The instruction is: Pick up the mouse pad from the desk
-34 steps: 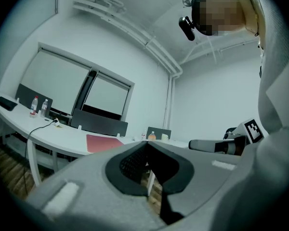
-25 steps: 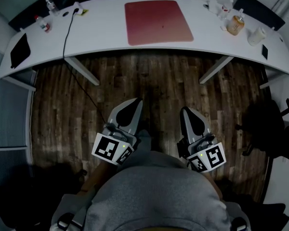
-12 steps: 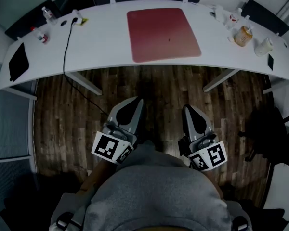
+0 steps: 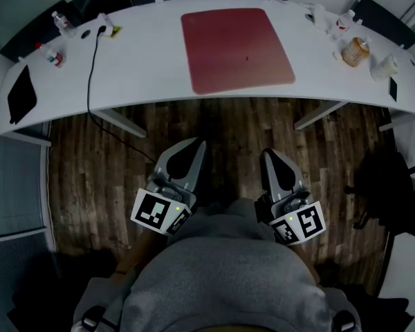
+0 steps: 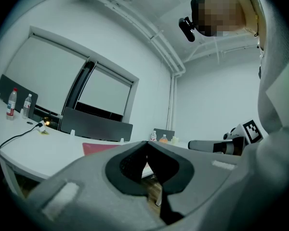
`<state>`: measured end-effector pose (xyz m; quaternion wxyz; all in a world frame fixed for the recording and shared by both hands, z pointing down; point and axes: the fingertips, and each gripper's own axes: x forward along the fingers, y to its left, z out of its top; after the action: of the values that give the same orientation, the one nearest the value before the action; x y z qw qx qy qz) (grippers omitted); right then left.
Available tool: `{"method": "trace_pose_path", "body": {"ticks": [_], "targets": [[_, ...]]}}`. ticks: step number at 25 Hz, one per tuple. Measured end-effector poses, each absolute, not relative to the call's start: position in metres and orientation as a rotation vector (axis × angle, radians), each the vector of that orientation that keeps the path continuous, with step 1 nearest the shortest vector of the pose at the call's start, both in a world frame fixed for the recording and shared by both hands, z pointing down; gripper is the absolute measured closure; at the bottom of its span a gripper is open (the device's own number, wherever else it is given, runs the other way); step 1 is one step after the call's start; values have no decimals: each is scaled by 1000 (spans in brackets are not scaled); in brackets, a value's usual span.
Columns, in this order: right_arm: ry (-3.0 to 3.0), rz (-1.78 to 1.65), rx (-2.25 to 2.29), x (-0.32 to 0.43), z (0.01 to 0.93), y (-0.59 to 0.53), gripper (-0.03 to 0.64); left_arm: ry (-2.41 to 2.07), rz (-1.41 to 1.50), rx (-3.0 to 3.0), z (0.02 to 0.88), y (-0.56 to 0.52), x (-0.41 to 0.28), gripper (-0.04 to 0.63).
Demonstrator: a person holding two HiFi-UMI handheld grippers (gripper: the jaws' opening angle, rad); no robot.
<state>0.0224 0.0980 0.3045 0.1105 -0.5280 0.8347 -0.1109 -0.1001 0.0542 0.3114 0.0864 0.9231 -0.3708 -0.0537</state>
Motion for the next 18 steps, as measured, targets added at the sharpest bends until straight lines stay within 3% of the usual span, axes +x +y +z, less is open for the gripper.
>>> {"method": "trace_pose_path", "body": {"ticks": [18], "targets": [[2446, -303, -1577, 22, 308, 86, 615, -1060, -138, 2720, 324, 39, -104, 597]]}}
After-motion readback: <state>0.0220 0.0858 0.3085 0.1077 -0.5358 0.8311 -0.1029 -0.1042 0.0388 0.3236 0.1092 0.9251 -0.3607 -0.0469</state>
